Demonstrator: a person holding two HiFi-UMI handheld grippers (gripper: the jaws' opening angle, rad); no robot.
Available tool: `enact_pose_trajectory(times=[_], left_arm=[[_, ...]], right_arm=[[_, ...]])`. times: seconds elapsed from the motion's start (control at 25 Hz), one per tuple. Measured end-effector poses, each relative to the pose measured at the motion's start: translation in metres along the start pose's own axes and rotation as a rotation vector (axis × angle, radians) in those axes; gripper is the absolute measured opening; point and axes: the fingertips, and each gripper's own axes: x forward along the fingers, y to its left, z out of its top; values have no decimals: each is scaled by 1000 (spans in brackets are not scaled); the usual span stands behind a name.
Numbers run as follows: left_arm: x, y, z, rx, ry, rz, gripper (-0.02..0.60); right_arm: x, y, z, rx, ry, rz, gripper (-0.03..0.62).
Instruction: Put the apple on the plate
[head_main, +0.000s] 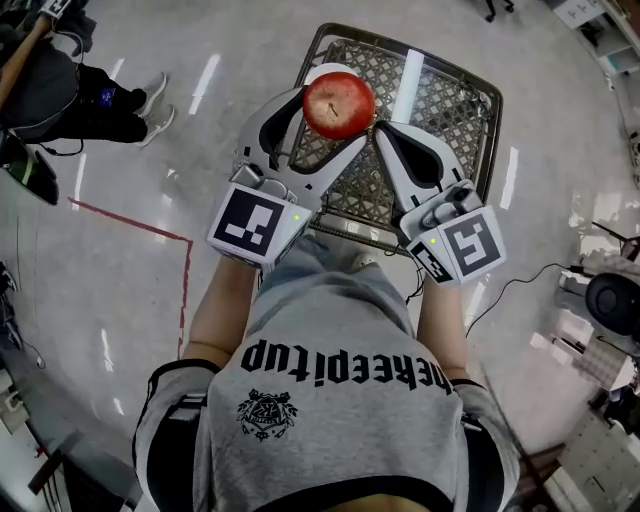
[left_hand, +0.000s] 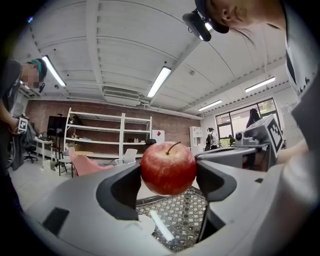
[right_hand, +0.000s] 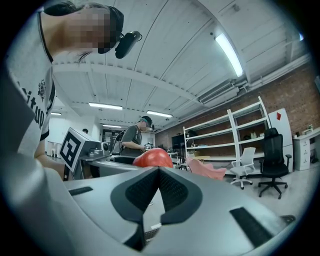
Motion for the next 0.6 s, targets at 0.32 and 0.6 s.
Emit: enact_pose_trajectory(times=[0.32, 0.6], left_arm=[[-2, 23, -7, -6, 1, -63, 387], [-6, 35, -3, 5, 9, -123, 387]], right_arm=[[23, 6, -5, -1, 8, -62, 5], [37, 14, -2, 4, 10, -107, 5]])
